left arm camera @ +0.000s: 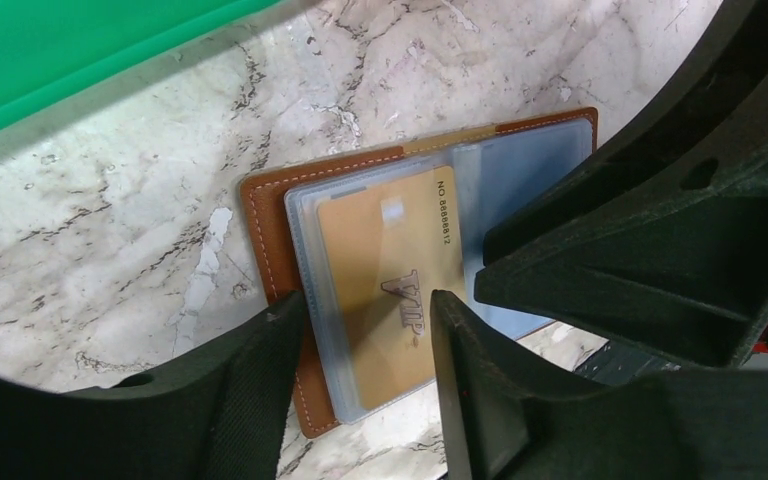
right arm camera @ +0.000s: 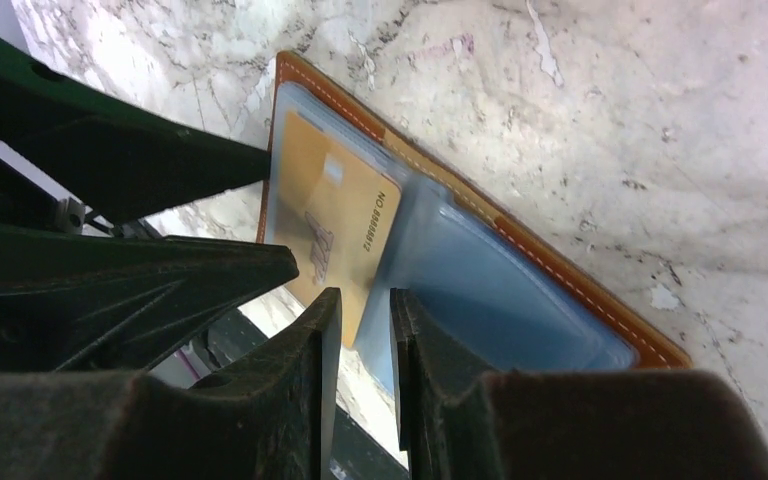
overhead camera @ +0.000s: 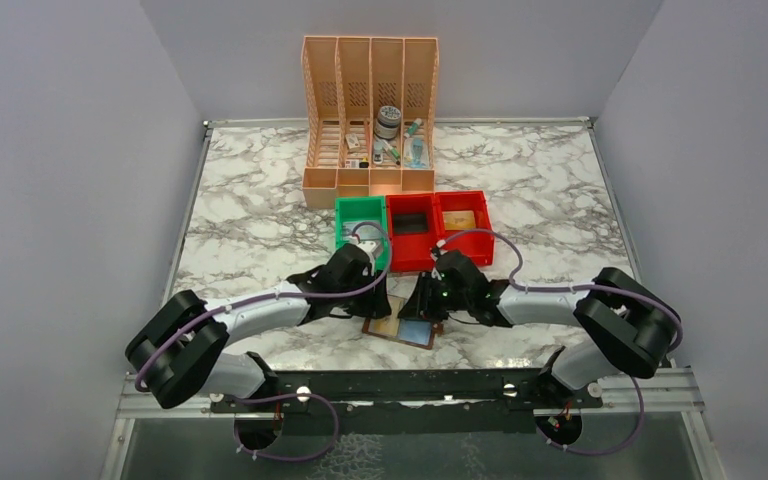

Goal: Take the credit cards out of the card holder

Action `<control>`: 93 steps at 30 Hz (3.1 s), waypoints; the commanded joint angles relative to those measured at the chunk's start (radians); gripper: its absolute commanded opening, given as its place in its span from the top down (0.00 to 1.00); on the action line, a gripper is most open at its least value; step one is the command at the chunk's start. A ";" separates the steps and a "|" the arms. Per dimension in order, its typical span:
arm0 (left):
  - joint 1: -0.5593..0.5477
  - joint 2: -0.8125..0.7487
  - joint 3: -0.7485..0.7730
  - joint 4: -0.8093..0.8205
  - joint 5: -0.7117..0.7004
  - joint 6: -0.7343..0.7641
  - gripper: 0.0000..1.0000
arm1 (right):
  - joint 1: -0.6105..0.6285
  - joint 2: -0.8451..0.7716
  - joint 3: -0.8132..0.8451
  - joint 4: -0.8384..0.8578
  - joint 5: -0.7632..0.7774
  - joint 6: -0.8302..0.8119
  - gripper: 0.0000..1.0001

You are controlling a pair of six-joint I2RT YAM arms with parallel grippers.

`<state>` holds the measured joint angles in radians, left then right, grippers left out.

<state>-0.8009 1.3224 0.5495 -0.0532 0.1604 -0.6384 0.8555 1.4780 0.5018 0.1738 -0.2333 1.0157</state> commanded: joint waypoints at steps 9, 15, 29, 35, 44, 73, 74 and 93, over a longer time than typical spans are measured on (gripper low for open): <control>-0.050 -0.088 -0.085 0.065 0.015 -0.093 0.56 | -0.003 0.001 0.055 -0.066 0.088 -0.089 0.75; -0.065 -0.125 -0.095 0.069 -0.012 -0.129 0.58 | -0.003 -0.038 0.023 0.006 0.072 -0.064 0.75; -0.077 -0.194 -0.033 -0.026 -0.078 -0.148 0.58 | -0.003 -0.028 -0.036 0.030 0.045 -0.039 0.76; -0.079 -0.141 -0.023 -0.010 -0.048 -0.165 0.58 | -0.003 -0.026 -0.061 0.090 0.023 -0.020 0.78; -0.092 -0.065 -0.025 -0.011 -0.028 -0.139 0.63 | -0.003 0.002 -0.047 0.093 0.022 -0.007 0.80; -0.102 0.029 0.037 -0.118 -0.114 -0.064 0.79 | -0.056 -0.030 -0.105 0.148 -0.078 -0.015 0.99; -0.102 0.030 0.039 -0.117 -0.114 -0.064 0.79 | -0.057 -0.027 -0.103 0.148 -0.080 -0.014 0.99; -0.102 0.043 0.045 -0.135 -0.163 -0.076 0.81 | -0.108 -0.067 -0.196 0.217 -0.059 -0.016 0.97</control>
<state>-0.8989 1.3521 0.5873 -0.1535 0.0563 -0.7155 0.7769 1.4460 0.3279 0.3943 -0.3019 1.0569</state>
